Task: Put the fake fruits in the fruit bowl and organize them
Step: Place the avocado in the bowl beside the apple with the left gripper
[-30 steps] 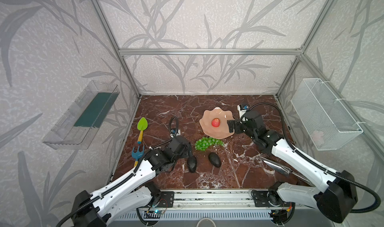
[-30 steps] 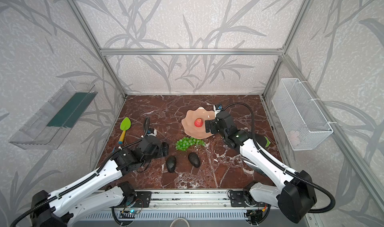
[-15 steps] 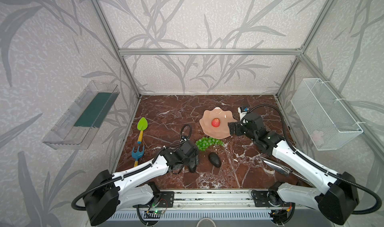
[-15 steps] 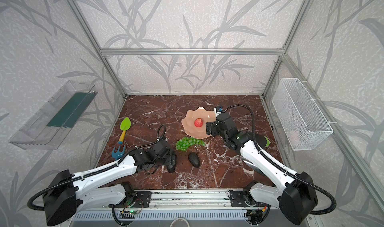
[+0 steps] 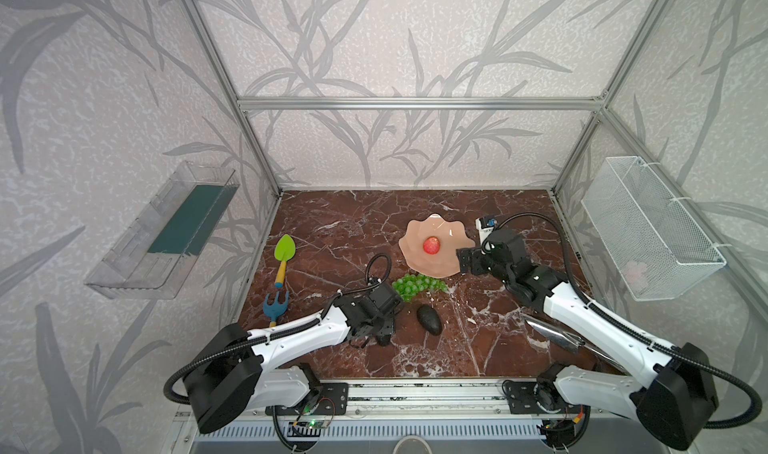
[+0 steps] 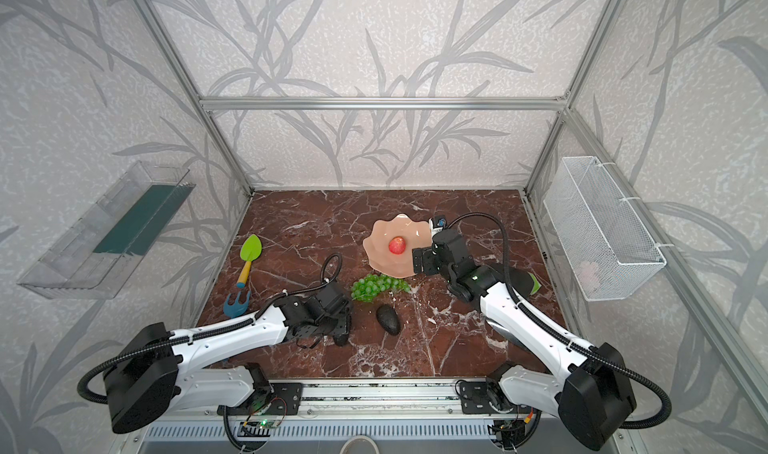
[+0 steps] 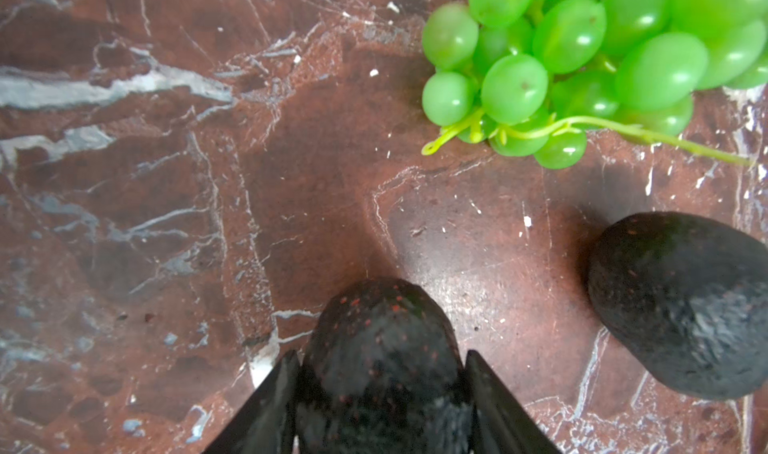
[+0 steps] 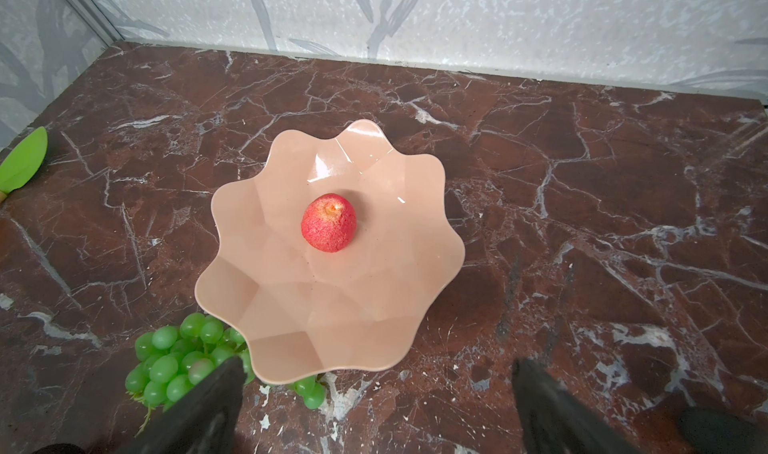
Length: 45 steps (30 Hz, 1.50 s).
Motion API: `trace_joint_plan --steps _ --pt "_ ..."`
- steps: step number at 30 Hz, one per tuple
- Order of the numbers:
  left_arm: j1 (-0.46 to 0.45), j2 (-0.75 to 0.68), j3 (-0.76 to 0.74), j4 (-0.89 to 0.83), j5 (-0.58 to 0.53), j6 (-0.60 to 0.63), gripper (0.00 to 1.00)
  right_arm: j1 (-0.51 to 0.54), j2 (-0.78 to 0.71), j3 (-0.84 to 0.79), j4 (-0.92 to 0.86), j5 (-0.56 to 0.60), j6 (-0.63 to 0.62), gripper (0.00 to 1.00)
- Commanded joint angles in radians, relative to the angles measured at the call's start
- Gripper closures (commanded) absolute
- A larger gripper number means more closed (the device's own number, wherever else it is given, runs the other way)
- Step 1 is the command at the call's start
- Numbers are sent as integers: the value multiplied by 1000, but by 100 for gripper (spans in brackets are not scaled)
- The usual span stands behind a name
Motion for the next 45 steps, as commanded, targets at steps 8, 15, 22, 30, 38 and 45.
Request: trace_joint_plan --steps 8,15,22,30,38,45 --pt "10 -104 143 -39 -88 145 47 -4 -45 -24 10 22 17 1" --pt "125 103 468 5 22 372 47 -14 -152 -72 -52 59 30 1" --pt "163 458 841 -26 156 507 48 -21 -296 -131 -155 91 67 1" --pt "152 749 1141 -97 243 561 49 -23 -358 -181 -201 89 111 1" --pt "127 952 1346 -193 198 602 49 -27 -342 -189 -186 78 116 1" --pt "126 1044 1414 -207 168 596 48 -27 -323 -203 -158 43 134 1"
